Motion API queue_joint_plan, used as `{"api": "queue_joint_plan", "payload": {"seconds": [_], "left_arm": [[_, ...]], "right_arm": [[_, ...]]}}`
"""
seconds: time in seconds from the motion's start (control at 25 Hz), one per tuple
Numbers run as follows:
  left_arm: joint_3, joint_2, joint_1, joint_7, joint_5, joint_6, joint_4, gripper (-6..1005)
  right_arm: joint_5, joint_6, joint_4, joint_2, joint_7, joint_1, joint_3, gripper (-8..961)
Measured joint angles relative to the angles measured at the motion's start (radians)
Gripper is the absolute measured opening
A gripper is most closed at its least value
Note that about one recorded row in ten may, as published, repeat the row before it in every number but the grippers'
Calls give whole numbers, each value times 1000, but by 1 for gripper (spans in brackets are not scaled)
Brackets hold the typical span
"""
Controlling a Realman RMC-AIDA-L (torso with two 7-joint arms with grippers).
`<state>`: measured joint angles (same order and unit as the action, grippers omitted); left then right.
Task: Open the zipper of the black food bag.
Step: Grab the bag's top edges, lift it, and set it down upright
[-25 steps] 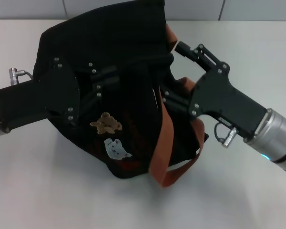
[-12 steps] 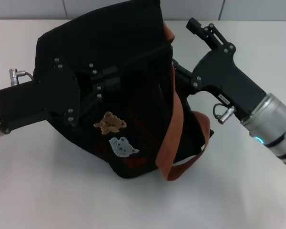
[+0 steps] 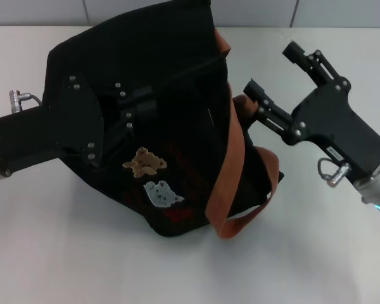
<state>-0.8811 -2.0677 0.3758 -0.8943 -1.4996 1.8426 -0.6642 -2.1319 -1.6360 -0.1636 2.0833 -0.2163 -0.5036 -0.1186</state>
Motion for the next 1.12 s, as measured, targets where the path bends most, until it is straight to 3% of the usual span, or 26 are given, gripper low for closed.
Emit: {"api": "queue_joint_plan", "payload": {"seconds": [0.64, 1.0, 1.12], "left_arm": [[-7, -2, 9, 0, -1, -8, 2, 92], [-7, -3, 20, 0, -2, -18, 8, 91], [-7, -3, 30, 0, -2, -21, 22, 91]], "right_arm": [[-88, -42, 144, -2, -507, -101, 6, 773], [-103, -43, 155, -2, -538, -118, 49, 770], [-104, -28, 154, -1, -539, -125, 54, 662]]}}
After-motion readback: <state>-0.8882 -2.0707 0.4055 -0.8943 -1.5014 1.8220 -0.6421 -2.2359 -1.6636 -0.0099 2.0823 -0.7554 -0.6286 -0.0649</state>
